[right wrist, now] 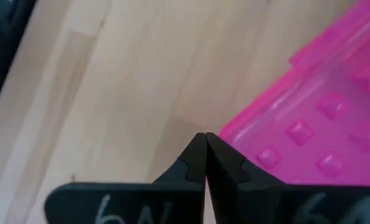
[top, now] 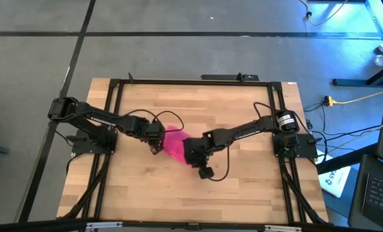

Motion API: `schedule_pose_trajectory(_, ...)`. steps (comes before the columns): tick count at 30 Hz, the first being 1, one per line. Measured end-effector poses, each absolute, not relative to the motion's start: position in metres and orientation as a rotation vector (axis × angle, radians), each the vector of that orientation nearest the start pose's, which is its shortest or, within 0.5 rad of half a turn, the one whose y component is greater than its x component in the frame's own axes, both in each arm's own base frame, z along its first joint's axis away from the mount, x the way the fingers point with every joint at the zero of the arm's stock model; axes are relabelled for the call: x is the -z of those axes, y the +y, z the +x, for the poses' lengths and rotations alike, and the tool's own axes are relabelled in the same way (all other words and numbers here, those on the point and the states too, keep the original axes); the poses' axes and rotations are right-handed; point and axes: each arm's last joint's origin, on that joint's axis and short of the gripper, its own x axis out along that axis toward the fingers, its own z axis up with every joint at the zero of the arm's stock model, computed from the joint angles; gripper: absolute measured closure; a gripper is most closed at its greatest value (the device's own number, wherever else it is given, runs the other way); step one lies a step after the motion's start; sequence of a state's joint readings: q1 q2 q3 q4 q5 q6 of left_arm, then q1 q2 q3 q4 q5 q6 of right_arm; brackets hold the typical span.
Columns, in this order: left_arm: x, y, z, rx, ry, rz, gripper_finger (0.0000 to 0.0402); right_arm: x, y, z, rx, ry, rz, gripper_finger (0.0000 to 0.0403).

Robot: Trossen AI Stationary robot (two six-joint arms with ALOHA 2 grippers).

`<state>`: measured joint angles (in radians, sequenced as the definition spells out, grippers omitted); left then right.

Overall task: Pack school essentials
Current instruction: Close the cover of the school supply organizer

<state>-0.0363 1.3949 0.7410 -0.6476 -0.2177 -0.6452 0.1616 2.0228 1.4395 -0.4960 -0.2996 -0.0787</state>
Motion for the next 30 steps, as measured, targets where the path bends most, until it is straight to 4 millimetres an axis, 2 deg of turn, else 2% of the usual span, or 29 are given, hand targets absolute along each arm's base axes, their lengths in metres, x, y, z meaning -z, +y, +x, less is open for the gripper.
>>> schedule_pose_trajectory(5,-0.162,-0.006,0.225,-0.553,1.204,-0.373,0.0285,-0.170,0.072,0.407,-0.414,1.120,-0.016,0.0396)
schedule_pose_trajectory(20,-0.165,-0.027,0.234,-0.440,1.107,-0.351,0.0285,-0.167,0.049,0.407,-0.257,1.180,0.044,0.0396)
schedule_pose_trajectory(30,-0.166,-0.028,0.236,-0.433,1.087,-0.351,0.0285,-0.166,0.032,0.406,-0.172,1.210,0.029,0.0396)
